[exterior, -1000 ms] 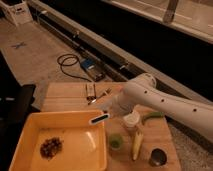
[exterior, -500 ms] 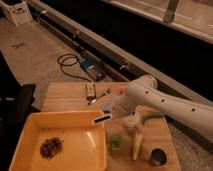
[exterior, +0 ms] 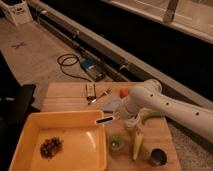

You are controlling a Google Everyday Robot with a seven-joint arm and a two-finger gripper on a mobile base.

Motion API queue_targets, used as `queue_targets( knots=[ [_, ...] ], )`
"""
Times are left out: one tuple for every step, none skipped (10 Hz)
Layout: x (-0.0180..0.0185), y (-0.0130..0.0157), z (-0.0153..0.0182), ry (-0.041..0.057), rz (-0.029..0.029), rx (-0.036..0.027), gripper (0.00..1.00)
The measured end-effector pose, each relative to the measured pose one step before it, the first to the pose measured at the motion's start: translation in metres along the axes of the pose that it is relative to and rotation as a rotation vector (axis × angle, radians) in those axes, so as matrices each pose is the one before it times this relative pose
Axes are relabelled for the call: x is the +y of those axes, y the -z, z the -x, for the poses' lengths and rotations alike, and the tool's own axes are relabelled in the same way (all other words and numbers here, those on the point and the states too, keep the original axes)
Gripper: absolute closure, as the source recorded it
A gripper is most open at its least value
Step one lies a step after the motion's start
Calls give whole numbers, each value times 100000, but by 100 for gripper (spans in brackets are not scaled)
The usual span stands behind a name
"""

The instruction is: Place brush in paper cup

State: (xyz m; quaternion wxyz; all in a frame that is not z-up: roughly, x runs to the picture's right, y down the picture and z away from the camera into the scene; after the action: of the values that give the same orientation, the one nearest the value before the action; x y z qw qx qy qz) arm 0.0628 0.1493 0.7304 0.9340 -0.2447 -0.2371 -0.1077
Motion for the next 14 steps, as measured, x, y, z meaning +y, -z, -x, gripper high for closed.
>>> queue_targets(
  knots=[
    [124, -27, -165, -944, -395, -627, 53],
    [42, -26, 19, -258, -185, -419, 42],
    [48, -60, 19, -46, 40, -231, 34],
    [-10, -43, 76, 24, -5, -310, 24],
    [-11, 20, 13, -45, -29, -136, 20],
    [17, 0, 10, -87, 128, -109, 20],
    [12, 15, 4, -39, 98, -36, 20],
    [-4, 50, 68, 146, 151, 80, 20],
    [-36, 272, 20, 140, -245, 408, 20],
    [0, 249, -21, 102, -232, 457, 20],
    [-191, 841, 18, 175, -1069, 1280, 20],
    [-195, 1567, -120, -232, -2060, 1925, 20],
    [-234, 1647, -186, -372, -2150, 1926, 20],
    [-233, 1903, -506, -872, -2497, 2268, 20]
  ],
)
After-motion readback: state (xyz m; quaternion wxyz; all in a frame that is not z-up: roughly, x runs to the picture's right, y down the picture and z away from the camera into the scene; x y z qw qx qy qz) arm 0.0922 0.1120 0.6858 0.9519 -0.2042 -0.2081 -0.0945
